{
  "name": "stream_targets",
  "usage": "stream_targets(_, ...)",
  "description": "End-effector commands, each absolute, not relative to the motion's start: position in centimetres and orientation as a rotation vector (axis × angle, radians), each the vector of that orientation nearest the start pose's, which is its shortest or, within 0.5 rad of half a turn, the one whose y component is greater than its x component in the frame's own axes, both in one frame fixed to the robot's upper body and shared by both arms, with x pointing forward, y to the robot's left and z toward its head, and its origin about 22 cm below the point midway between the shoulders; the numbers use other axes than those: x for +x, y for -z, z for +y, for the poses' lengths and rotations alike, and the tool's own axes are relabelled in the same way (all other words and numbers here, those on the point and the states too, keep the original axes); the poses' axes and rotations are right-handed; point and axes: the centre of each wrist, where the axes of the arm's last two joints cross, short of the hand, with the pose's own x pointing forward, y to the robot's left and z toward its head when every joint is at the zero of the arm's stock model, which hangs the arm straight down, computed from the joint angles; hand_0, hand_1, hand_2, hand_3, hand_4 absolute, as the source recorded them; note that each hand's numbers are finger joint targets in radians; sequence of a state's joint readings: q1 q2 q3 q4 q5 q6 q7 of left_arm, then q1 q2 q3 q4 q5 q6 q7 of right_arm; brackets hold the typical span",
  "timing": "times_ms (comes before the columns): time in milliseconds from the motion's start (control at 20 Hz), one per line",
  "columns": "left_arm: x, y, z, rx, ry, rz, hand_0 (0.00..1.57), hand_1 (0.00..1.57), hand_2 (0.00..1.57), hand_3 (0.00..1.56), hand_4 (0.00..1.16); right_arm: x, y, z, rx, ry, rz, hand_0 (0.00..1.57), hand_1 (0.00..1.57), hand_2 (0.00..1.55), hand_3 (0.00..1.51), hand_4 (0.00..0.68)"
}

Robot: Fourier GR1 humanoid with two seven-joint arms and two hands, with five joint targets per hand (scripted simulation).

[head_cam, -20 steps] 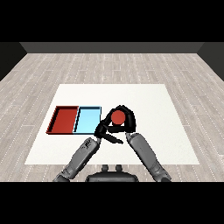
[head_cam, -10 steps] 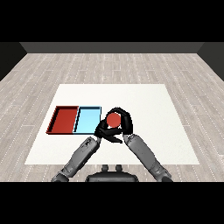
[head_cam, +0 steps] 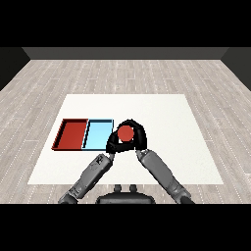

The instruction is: Pick the red can and put it in the red box

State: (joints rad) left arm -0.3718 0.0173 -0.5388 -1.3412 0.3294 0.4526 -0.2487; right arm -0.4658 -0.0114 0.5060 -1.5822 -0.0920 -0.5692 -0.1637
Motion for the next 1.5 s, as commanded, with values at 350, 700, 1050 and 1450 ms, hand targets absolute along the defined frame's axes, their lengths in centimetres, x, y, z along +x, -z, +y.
stream_targets(350, 28.9, -4.0, 5.8, -0.271, 0.025, -1.744, 1.57, 1.57, 1.57, 1.5, 1.13, 26.4, -10.4, -6.4, 0.221, -0.014, -2.098, 1.57, 1.57, 1.47, 1.4, 0.631)
stream_targets(700, 28.3, -2.1, 6.8, -0.228, 0.033, -1.775, 1.57, 1.57, 1.57, 1.5, 1.13, 27.3, -10.9, -6.7, 0.196, -0.07, -2.049, 1.1, 1.1, 1.03, 0.74, 0.0)
stream_targets(1050, 28.7, -2.1, 6.6, -0.218, 0.017, -1.795, 1.57, 1.57, 1.57, 1.5, 1.13, 24.5, -8.7, -4.8, 0.156, -0.148, -2.02, 0.0, 0.0, 0.0, 0.0, 0.0)
stream_targets(1450, 27.6, -2.0, 6.2, -0.238, 0.027, -1.786, 1.57, 1.57, 1.57, 1.5, 1.14, 28.3, -10.9, -8.1, 0.086, -0.057, -2.063, 0.0, 0.0, 0.0, 0.0, 0.0)
